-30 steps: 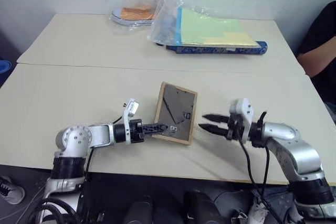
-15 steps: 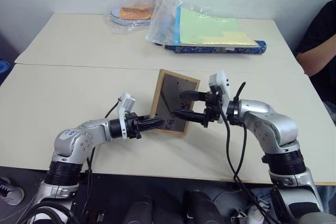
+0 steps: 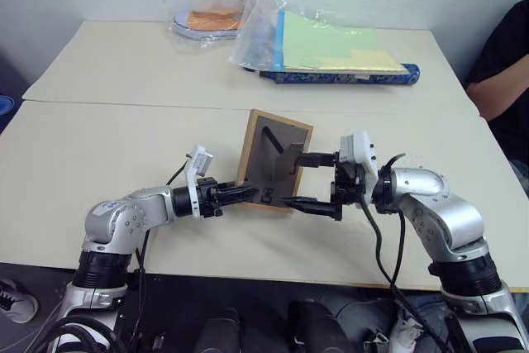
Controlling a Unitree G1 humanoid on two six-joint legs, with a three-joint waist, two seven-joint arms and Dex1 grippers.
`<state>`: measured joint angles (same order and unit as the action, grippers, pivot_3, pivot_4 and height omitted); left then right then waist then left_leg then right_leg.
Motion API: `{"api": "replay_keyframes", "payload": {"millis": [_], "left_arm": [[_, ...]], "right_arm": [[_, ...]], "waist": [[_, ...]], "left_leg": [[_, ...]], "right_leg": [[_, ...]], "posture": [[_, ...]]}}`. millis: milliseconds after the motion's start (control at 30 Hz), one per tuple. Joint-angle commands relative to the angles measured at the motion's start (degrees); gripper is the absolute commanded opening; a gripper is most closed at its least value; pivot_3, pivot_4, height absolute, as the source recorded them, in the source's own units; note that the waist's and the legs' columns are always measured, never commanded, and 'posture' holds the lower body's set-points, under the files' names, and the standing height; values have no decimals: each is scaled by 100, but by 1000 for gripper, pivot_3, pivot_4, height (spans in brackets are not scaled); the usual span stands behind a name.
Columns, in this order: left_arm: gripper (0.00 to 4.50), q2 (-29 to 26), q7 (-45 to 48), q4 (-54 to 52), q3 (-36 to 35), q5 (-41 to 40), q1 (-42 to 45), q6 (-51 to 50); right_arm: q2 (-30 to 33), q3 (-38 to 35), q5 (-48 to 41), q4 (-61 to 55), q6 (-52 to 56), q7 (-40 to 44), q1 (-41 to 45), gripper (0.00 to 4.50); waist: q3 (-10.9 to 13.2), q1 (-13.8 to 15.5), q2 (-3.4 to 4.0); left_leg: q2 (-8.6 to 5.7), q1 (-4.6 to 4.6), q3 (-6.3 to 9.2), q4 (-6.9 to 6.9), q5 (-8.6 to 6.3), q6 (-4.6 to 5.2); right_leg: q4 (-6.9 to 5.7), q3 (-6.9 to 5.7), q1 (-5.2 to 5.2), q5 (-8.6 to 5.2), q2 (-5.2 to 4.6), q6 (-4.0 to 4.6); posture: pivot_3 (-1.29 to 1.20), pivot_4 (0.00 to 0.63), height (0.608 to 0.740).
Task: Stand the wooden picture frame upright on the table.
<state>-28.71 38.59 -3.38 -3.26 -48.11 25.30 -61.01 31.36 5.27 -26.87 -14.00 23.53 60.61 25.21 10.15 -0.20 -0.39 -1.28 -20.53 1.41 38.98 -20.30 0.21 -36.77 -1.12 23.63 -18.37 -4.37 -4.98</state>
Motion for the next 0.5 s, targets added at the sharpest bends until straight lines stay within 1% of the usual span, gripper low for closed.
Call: {"api": "replay_keyframes", "payload": {"millis": [33, 100, 167, 233, 300, 367, 433, 500], "left_arm": [[1301, 30, -420, 115, -464, -551, 227, -1207], [1301, 39, -583, 316, -924, -1043, 429, -2064], [1301, -89, -540, 579, -1281, -1507, 668, -2882], [1301, -501, -567, 928, -1095, -2154, 793, -3144], [1301, -890, -693, 1291, -720, -2861, 880, -3149], [1301, -1227, -901, 1638, -244, -3551, 1026, -3149], [1301, -1349, -1222, 2016, 74, -4187, 1205, -3149], [1301, -1352, -1640, 2406, 333, -4740, 1397, -3149]], "right_arm": [[-149, -341, 146, 99, -1099, 12, -146, 4469], [-98, -581, 170, 157, -1591, 87, -246, 4469], [86, -717, 330, 287, -2172, 267, -330, 4469], [287, -675, 767, 582, -3159, 510, -355, 4469], [389, -527, 1278, 1017, -4245, 625, -276, 4469], [359, -349, 1951, 1615, -5416, 402, -35, 4469], [291, -179, 2434, 2103, -6210, 186, 171, 4469], [166, -47, 2732, 2478, -6582, -98, 319, 4469]], "waist": [[1, 7, -2], [2, 7, -3], [4, 6, -5], [8, 2, -11], [8, -14, -11], [8, -24, -9], [8, -26, -9], [9, -26, -9]], "left_leg": [[0, 0, 0, 0, 0, -1], [0, -1, 0, 1, 0, 0], [0, -2, 0, 2, 0, 0], [-1, -4, 0, 2, 0, 0], [-1, -3, 0, 1, 0, -1], [0, 1, 0, 1, 1, -2], [0, 3, -1, 3, 2, -4], [-1, 4, -1, 5, 2, -4]], "right_leg": [[-1, 0, 1, 0, 1, 0], [-2, -1, 1, 0, 1, 0], [-8, -1, 1, 0, 1, 0], [-11, -2, 4, 0, 2, 0], [-10, 0, 4, 0, 2, 0], [-6, 2, 3, 0, 1, 0], [-8, 3, 3, 0, 1, 0], [-9, 4, 4, 0, 1, 0]], "posture": [[0, 150, 740], [0, 150, 740], [0, 150, 740], [0, 150, 740], [0, 150, 740], [0, 150, 740], [0, 150, 740], [0, 150, 740]]}}
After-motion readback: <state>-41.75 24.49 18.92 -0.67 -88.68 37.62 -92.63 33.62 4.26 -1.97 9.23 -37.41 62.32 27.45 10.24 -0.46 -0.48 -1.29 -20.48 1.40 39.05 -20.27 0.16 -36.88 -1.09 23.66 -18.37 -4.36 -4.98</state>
